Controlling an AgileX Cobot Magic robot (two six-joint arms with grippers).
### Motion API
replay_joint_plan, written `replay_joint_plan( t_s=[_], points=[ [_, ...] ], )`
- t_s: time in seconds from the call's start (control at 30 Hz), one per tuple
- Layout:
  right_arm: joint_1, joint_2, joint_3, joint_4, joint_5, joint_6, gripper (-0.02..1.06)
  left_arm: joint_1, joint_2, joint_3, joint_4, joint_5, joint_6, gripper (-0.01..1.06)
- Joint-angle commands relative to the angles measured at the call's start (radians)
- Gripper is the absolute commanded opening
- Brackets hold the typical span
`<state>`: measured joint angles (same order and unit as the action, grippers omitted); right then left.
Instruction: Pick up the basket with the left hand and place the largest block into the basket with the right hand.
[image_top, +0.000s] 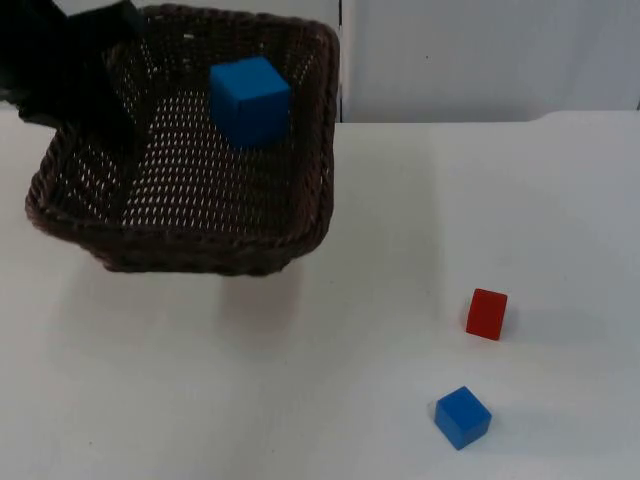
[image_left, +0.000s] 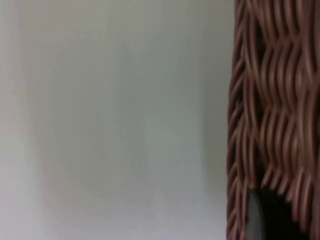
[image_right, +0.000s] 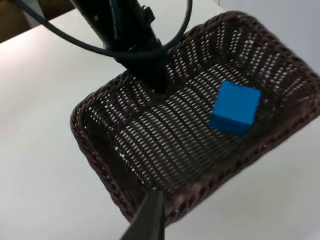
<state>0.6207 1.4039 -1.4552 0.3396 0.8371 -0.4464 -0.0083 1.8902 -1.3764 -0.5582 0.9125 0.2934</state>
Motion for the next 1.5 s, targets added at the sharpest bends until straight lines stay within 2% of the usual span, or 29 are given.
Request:
replay_joint_plan(
  t_s=[0.0, 0.2, 0.33, 0.57, 0.73, 0.8, 0.9, 1.1, 1.17, 1.23, 1.27, 1.4, 1.43, 1.47],
  points=[
    [-0.001, -0.083, 0.080, 0.005, -0.035, -0.011, 0.85, -0.016, 0.028, 0.006, -0.083, 0.002, 0.062, 0.00],
    [-0.001, -0.194, 0.161, 0.003, -0.043, 0.008, 0.85, -0.071, 0.083, 0.006, -0.107, -0.013, 0.091, 0.00],
    [-0.001, -0.324, 0.214, 0.003, -0.039, 0.012, 0.85, -0.116, 0.137, 0.006, -0.137, -0.082, 0.091, 0.00],
    [-0.001, -0.513, 0.231, -0.006, 0.001, 0.012, 0.85, -0.135, 0.211, 0.006, -0.244, -0.139, 0.137, 0.00],
    [-0.001, -0.612, 0.231, -0.049, 0.021, 0.017, 0.85, -0.142, 0.270, 0.006, -0.315, -0.141, 0.209, 0.00],
    [-0.001, -0.643, 0.231, -0.084, 0.028, 0.051, 0.85, -0.154, 0.291, 0.006, -0.336, -0.149, 0.234, 0.00],
    [-0.001, -0.662, 0.231, -0.149, 0.066, 0.123, 0.85, -0.169, 0.313, 0.006, -0.343, -0.171, 0.240, 0.00],
    [-0.001, -0.662, 0.231, -0.179, 0.102, 0.142, 0.85, -0.185, 0.316, 0.006, -0.374, -0.214, 0.240, 0.00],
    [-0.001, -0.662, 0.231, -0.181, 0.102, 0.142, 0.85, -0.185, 0.316, 0.006, -0.379, -0.228, 0.240, 0.07],
    [-0.001, -0.662, 0.231, -0.181, 0.104, 0.142, 0.85, -0.185, 0.316, 0.006, -0.379, -0.235, 0.240, 0.22],
    [-0.001, -0.662, 0.231, -0.181, 0.104, 0.142, 0.85, -0.185, 0.316, 0.006, -0.379, -0.235, 0.240, 0.22],
    [-0.001, -0.662, 0.231, -0.181, 0.108, 0.142, 0.85, -0.185, 0.314, 0.006, -0.381, -0.228, 0.244, 0.65],
    [-0.001, -0.662, 0.231, -0.181, 0.108, 0.142, 0.85, -0.185, 0.314, 0.006, -0.381, -0.228, 0.244, 0.65],
    [-0.001, -0.662, 0.231, -0.181, 0.108, 0.142, 0.85, -0.185, 0.314, 0.006, -0.381, -0.227, 0.244, 0.72]
  ],
)
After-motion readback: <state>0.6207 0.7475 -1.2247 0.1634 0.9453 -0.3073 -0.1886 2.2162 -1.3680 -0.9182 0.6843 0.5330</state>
